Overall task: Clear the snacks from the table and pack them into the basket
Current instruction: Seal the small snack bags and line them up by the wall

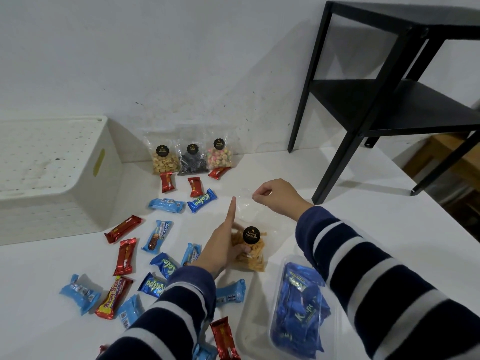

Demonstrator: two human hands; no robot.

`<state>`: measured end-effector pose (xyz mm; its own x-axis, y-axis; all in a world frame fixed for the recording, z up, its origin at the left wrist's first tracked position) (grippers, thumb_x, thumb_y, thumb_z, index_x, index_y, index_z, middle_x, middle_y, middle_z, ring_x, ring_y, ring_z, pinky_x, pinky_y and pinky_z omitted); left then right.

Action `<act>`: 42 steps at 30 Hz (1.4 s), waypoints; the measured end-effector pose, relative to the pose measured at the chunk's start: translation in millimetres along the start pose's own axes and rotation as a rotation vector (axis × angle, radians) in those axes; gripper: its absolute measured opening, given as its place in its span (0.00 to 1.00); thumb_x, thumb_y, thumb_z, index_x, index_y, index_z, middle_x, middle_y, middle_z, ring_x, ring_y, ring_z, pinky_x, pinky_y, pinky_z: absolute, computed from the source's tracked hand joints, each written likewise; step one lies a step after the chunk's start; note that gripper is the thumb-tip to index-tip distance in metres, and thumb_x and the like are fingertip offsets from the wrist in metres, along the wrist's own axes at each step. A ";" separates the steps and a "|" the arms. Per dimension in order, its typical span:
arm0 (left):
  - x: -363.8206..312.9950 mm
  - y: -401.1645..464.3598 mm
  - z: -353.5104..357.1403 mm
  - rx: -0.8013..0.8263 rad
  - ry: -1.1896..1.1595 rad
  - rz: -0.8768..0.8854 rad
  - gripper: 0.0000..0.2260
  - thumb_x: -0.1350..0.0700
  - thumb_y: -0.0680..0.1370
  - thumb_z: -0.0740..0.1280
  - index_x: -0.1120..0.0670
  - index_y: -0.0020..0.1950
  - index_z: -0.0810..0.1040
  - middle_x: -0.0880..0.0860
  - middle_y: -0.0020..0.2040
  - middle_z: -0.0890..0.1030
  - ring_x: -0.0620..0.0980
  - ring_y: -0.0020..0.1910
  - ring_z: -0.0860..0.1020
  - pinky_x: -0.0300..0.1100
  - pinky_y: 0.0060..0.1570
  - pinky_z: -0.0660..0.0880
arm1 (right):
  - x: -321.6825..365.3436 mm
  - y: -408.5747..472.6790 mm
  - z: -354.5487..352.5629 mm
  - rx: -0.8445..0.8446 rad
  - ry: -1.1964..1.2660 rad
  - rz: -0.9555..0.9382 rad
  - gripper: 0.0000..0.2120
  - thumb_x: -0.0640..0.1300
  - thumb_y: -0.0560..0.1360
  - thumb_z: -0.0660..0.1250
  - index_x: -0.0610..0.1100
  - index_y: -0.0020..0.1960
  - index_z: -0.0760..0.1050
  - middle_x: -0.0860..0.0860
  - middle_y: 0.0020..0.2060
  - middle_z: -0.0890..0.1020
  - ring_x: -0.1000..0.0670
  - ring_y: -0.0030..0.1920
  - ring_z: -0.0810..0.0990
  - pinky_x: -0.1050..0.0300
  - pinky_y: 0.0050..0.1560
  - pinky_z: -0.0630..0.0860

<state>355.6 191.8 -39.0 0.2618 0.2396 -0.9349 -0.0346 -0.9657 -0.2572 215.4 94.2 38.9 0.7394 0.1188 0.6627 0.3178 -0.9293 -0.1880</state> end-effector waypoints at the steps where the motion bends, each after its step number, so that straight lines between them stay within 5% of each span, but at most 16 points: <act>1: -1.9 0.2 0.3 0.004 0.062 0.021 0.39 0.61 0.78 0.66 0.40 0.77 0.45 0.51 0.51 0.74 0.45 0.35 0.79 0.38 0.42 0.80 | 0.9 0.3 -0.2 -0.014 -0.017 -0.006 0.07 0.43 0.75 0.68 0.43 0.50 0.82 0.51 0.50 0.83 0.54 0.46 0.76 0.68 0.39 0.69; 4: -3.0 2.0 4.1 -0.006 0.155 0.035 0.45 0.65 0.75 0.69 0.41 0.77 0.40 0.51 0.53 0.72 0.40 0.36 0.76 0.26 0.34 0.74 | 0.8 0.7 0.0 -0.044 -0.045 0.003 0.06 0.42 0.76 0.67 0.43 0.49 0.82 0.50 0.49 0.83 0.54 0.46 0.76 0.64 0.45 0.69; 8: -1.2 2.8 4.7 -0.003 0.242 0.061 0.50 0.65 0.73 0.71 0.38 0.74 0.35 0.50 0.54 0.73 0.40 0.40 0.77 0.24 0.36 0.73 | 3.6 -2.3 4.5 0.001 -0.025 0.006 0.09 0.43 0.77 0.64 0.42 0.54 0.80 0.51 0.52 0.81 0.53 0.49 0.76 0.62 0.49 0.70; 12: 0.2 5.9 4.9 -0.005 0.267 0.070 0.52 0.64 0.73 0.72 0.34 0.72 0.34 0.49 0.53 0.75 0.41 0.43 0.79 0.31 0.41 0.76 | 7.6 -2.0 4.6 -0.027 -0.010 -0.015 0.07 0.43 0.76 0.66 0.42 0.48 0.81 0.53 0.46 0.81 0.53 0.47 0.77 0.63 0.46 0.72; 15: 1.2 7.0 5.3 -0.005 0.263 0.072 0.51 0.64 0.73 0.72 0.36 0.74 0.35 0.48 0.53 0.74 0.39 0.43 0.78 0.28 0.38 0.73 | 8.6 0.1 4.1 -0.039 -0.026 -0.010 0.05 0.42 0.76 0.67 0.43 0.47 0.82 0.54 0.44 0.80 0.54 0.45 0.76 0.65 0.45 0.70; 20: 7.0 8.2 5.2 -0.034 0.278 0.089 0.52 0.62 0.72 0.73 0.33 0.70 0.32 0.48 0.54 0.75 0.43 0.47 0.79 0.32 0.44 0.74 | 11.6 2.3 11.1 0.005 -0.060 0.030 0.10 0.46 0.75 0.63 0.43 0.50 0.80 0.51 0.49 0.82 0.49 0.51 0.79 0.51 0.57 0.76; 25: 5.5 10.0 4.4 -0.020 0.282 0.073 0.52 0.61 0.73 0.73 0.35 0.72 0.33 0.47 0.55 0.74 0.45 0.52 0.77 0.37 0.51 0.74 | 14.6 2.6 12.6 -0.034 -0.074 0.014 0.04 0.48 0.76 0.63 0.54 0.45 0.76 0.59 0.40 0.75 0.52 0.49 0.76 0.47 0.58 0.75; 31: 7.4 14.0 5.1 -0.020 0.287 0.062 0.52 0.61 0.73 0.73 0.33 0.70 0.33 0.47 0.55 0.73 0.45 0.52 0.77 0.38 0.53 0.74 | 16.5 3.5 16.1 -0.004 -0.193 0.038 0.08 0.47 0.80 0.58 0.51 0.54 0.75 0.54 0.54 0.79 0.50 0.56 0.75 0.49 0.60 0.69; 34: 10.0 16.7 2.5 -0.049 0.271 0.054 0.52 0.61 0.72 0.73 0.32 0.69 0.33 0.46 0.54 0.73 0.41 0.48 0.77 0.38 0.52 0.73 | 13.4 2.3 5.3 0.042 -0.220 0.040 0.09 0.50 0.78 0.60 0.51 0.55 0.76 0.55 0.52 0.77 0.50 0.56 0.75 0.47 0.62 0.70; 42: 20.7 21.3 -1.5 -0.082 0.199 0.105 0.51 0.59 0.72 0.73 0.21 0.63 0.36 0.50 0.53 0.76 0.49 0.50 0.80 0.52 0.57 0.76 | -3.7 -1.4 -5.7 0.030 -0.212 0.004 0.14 0.35 0.77 0.59 0.46 0.54 0.80 0.49 0.57 0.79 0.48 0.56 0.77 0.56 0.58 0.75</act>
<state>361.7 176.0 -63.5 0.4463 0.1210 -0.8867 0.0045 -0.9911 -0.1330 208.8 93.0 40.8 0.8478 0.1893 0.4954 0.3303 -0.9193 -0.2139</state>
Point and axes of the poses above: each hand's wrist, its own y-axis towards the middle knuckle, its own z-axis out of the palm, x = y × z, the point moved 1 cm from there along y, towards the middle knuckle
